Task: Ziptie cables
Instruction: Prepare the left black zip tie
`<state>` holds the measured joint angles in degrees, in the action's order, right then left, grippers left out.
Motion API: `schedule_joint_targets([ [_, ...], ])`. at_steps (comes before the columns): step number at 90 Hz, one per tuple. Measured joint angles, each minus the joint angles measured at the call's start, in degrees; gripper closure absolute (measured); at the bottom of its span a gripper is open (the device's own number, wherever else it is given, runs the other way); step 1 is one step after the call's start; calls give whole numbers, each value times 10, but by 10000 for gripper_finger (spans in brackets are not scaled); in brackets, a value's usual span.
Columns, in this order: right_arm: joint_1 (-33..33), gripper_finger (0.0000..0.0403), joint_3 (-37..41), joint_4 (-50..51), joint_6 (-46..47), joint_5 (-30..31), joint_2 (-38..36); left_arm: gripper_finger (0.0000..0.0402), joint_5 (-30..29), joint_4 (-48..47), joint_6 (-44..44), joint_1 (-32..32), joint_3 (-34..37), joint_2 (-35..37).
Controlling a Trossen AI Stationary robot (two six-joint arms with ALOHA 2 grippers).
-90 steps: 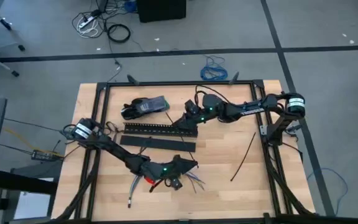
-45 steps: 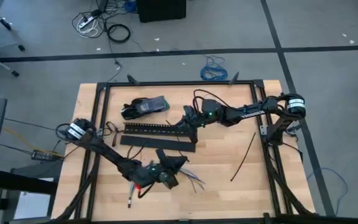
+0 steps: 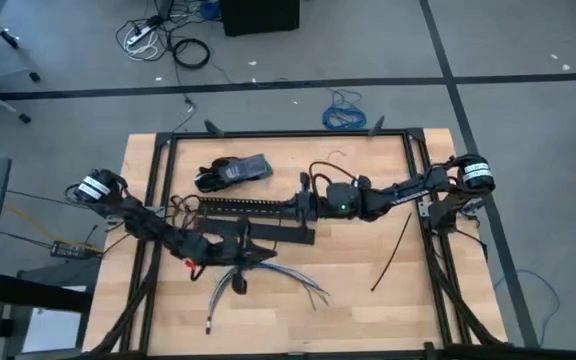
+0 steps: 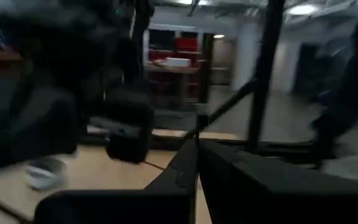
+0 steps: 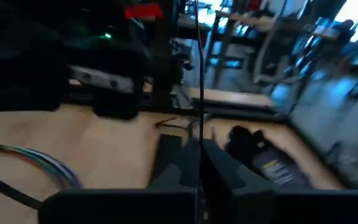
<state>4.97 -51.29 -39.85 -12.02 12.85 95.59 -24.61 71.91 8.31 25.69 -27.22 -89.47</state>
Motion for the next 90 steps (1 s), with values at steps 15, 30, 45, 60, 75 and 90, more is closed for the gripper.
schedule_joint_targets([
  [15, 48, 403, 0, 2, -98, 97, 0, 401, 80, 75, 86, -22, 33, -1],
  [30, 101, 403, 0, 15, -187, 219, 0, 401, 165, 140, 107, -25, 43, -1],
  [45, 138, 403, 0, 15, -233, 293, 0, 401, 193, 128, 138, -25, 43, -1],
  [60, 159, 403, 0, -6, -250, 311, 29, 401, 194, 114, 167, -25, 40, -17],
  [75, 163, 403, 0, -61, -265, 331, 82, 401, 240, 128, 190, -33, 18, -47],
  [90, 181, 403, 0, -113, -277, 338, 110, 402, 319, 154, 224, -39, 12, -78],
])
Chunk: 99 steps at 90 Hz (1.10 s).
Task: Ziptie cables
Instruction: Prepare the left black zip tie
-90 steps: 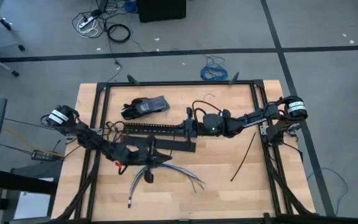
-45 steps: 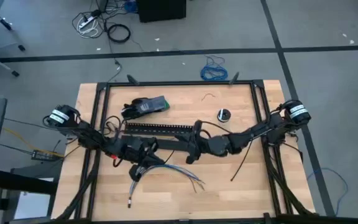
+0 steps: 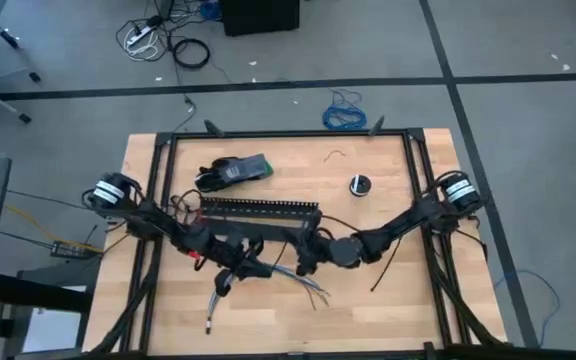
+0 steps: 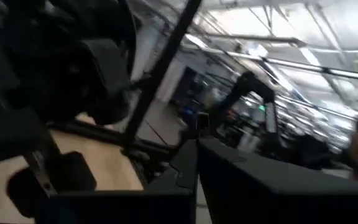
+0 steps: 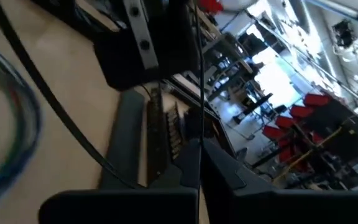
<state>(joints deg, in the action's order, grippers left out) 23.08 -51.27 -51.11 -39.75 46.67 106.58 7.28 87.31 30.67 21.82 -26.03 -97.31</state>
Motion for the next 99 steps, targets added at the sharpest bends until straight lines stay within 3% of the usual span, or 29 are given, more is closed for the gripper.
schedule_joint_targets([
  [8, 15, 403, 0, -5, -9, 17, 1, 401, 30, 25, 11, 0, 8, -10],
  [30, 49, 403, 0, -42, -50, 58, 1, 401, 29, 26, 5, -5, 16, -7],
  [58, 62, 403, 0, -74, -52, 0, 1, 401, 25, 26, 3, -12, -3, -7],
  [83, 58, 403, 0, -81, -54, -2, 1, 401, 59, 7, 11, -12, -41, -7],
  [99, 57, 403, 0, -86, -54, 0, 1, 401, 29, -35, 13, -12, -42, -9],
])
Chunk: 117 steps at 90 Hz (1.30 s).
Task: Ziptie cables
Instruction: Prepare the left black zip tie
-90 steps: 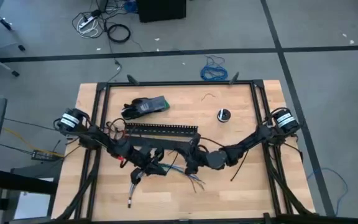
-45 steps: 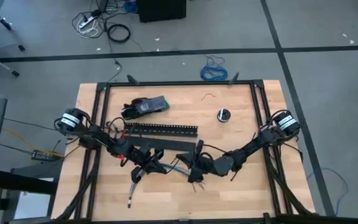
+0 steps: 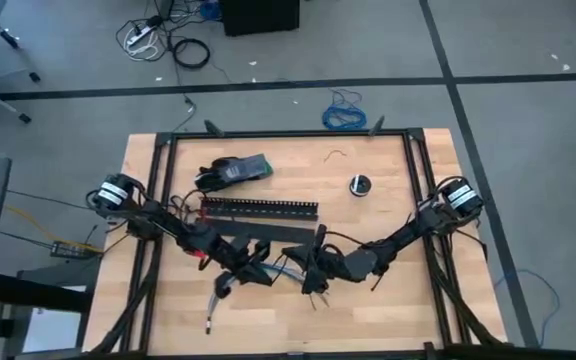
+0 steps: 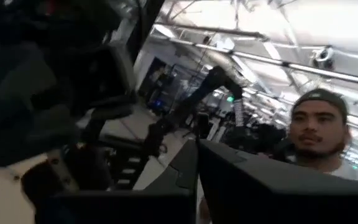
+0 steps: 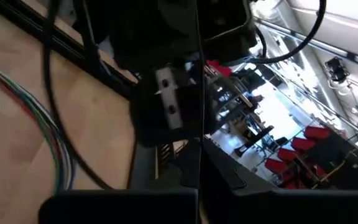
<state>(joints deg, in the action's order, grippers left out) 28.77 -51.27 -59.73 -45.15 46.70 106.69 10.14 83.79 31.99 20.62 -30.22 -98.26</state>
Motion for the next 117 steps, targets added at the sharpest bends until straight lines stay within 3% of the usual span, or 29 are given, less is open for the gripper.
schedule_joint_targets([
  [20, 0, 403, 0, -2, 0, 3, 0, 401, -44, 24, 1, 0, 0, 0],
  [62, 0, 403, 0, -9, -15, 17, 0, 401, -74, 26, 8, 0, 0, 0],
  [117, 18, 403, 0, -39, -66, 65, 0, 401, -76, 15, 17, 0, 0, 0],
])
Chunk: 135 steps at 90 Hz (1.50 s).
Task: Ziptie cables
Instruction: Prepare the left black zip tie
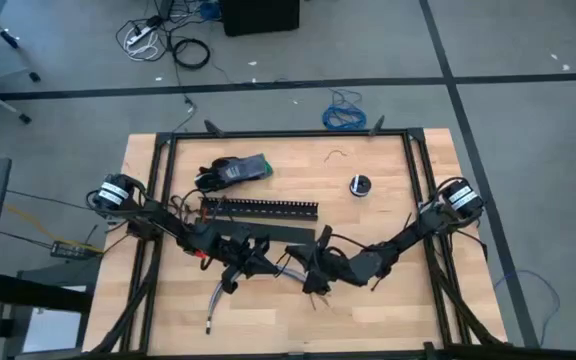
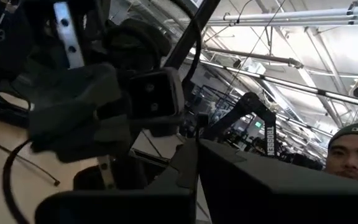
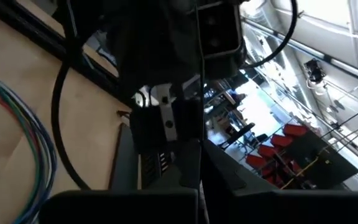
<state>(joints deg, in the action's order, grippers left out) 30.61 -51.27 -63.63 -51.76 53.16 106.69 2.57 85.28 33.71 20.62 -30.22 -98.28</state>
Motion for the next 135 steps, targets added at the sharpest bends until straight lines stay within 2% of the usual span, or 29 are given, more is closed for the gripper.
schedule_joint_targets([
  [31, 3, 403, 0, 4, -8, 17, 0, 402, 0, 1, 0, 0, 0, 0],
  [90, 3, 403, 0, 5, -3, 13, 0, 401, 11, 5, 10, 1, 0, 0],
  [135, 3, 403, 0, 5, -2, 11, 0, 401, -9, 5, 22, 1, 0, 0],
])
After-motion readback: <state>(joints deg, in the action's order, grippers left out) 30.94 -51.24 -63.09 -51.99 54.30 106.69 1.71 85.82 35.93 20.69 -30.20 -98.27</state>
